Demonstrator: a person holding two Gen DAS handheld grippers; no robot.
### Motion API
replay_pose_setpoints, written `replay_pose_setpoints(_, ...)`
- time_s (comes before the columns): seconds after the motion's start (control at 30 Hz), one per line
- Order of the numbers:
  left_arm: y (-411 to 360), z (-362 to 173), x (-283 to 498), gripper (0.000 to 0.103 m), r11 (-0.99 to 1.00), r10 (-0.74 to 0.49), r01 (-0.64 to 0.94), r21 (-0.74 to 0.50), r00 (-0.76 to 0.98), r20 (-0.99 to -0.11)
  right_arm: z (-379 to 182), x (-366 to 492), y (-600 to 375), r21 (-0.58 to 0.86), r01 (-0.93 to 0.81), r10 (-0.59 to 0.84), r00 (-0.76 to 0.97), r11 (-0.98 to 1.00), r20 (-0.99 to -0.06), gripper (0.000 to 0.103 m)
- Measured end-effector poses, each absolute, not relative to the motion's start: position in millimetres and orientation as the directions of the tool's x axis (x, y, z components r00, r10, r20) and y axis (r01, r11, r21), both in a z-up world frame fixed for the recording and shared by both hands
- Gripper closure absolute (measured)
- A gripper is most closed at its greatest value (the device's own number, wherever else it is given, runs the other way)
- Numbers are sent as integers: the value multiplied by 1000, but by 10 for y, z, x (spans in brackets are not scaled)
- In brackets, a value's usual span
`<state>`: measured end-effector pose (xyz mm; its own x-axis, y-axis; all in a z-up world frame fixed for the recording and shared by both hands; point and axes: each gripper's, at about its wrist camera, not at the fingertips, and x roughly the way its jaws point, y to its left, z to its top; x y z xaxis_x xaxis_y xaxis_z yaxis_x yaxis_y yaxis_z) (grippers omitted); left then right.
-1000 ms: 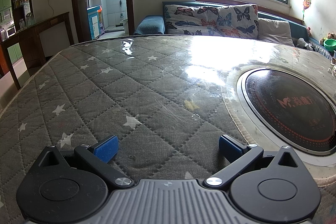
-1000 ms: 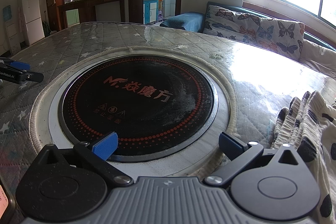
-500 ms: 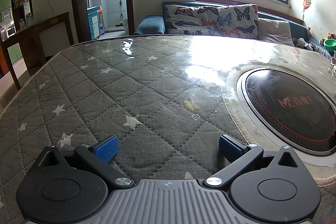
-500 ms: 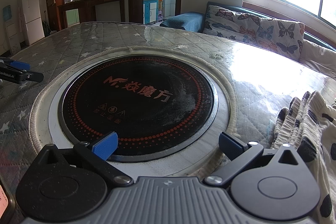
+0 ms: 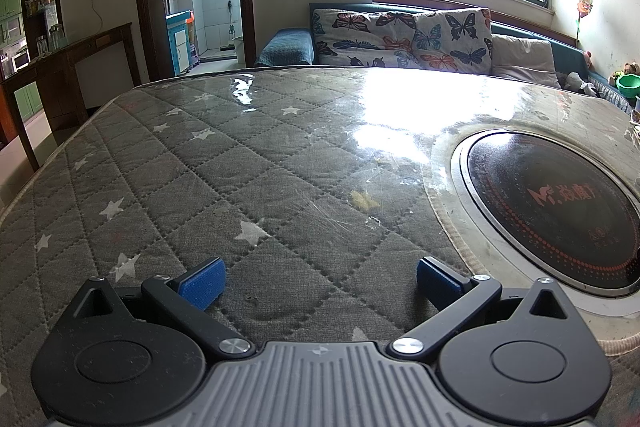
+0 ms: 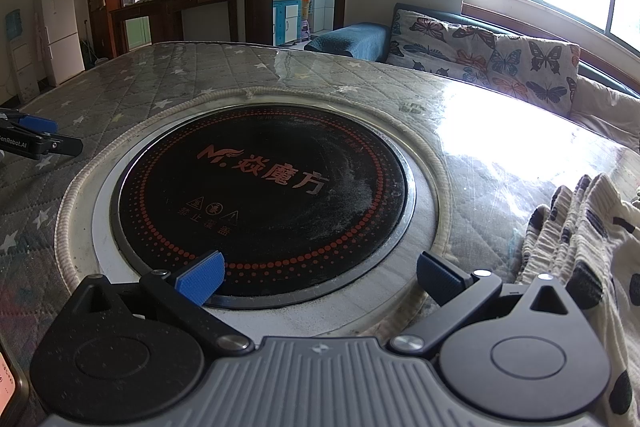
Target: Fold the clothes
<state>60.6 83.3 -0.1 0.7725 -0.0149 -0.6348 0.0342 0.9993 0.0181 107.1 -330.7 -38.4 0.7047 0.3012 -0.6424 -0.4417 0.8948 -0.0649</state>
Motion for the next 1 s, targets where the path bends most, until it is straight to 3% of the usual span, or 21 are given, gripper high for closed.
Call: replay_pose_setpoints(1.0,830,-2,607,0,999,-15,34,18,773,-635,-386,1058,-3301,-71,-437,294,709,896,-641,0)
